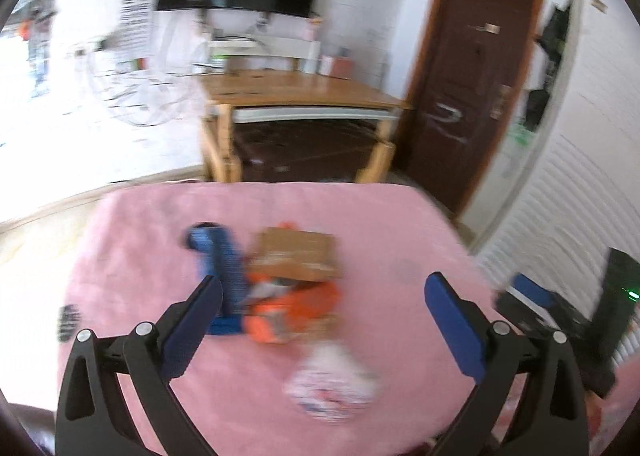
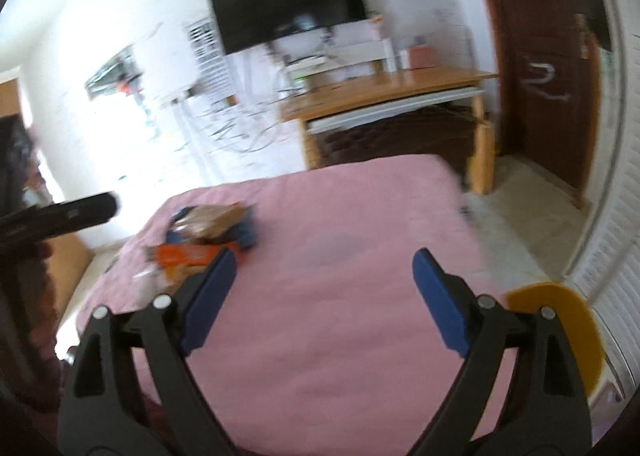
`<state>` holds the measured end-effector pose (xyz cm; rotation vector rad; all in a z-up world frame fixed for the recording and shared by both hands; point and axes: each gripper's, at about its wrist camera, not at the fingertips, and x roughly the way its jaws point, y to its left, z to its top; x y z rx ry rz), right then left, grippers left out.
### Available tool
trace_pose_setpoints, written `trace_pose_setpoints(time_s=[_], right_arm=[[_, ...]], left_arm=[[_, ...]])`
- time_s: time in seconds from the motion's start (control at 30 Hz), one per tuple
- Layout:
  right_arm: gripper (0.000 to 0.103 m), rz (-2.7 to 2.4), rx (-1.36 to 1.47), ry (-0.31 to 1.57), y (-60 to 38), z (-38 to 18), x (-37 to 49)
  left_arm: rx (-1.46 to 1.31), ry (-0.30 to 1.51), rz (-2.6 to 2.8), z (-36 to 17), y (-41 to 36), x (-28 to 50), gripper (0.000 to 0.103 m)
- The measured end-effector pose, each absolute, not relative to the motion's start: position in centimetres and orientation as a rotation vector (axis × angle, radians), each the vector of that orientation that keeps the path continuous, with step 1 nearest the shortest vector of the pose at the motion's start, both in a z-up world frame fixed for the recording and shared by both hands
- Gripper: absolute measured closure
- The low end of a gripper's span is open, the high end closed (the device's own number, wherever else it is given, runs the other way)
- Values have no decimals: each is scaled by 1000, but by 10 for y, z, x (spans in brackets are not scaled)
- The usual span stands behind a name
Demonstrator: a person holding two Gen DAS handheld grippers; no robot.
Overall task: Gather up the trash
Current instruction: 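Grasp the blue wrapper with the left tool while the right tool grasps the white tissue pack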
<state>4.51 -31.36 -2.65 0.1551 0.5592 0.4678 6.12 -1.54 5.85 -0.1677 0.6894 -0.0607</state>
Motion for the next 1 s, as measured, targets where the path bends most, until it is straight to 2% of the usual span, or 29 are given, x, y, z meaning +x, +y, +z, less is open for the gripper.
trace_pose_setpoints(time_s=[0.3,0.57,0.6,0.67,0.73,0.83,0.9,0.93,1.0], right_arm=[[12,701,98,617,-227,-33,23],[11,750,-12,672,-177,-45,13],[12,745,-29,676,-173,-47,11],[26,727,-56,677,-167,-48,8],[30,709,-73,684,-160,-49,5],[36,692,-88,695,-156,-50,8],[42,687,-97,701,-152,-50,9],[47,688,-105,702,-150,-50,8],[57,684,-126,701,-144,-51,7]], left_arm=[[-130,778,185,19,66,96,7],[-154,856,166,-15,73,136,7],[-164,862,167,-18,75,142,7],[-181,867,159,-24,74,146,8],[-181,872,152,-28,72,150,10],[-180,890,120,-34,64,158,19],[-199,909,77,-38,62,158,40],[-218,916,50,-40,60,157,43],[-251,905,10,-41,61,152,62]])
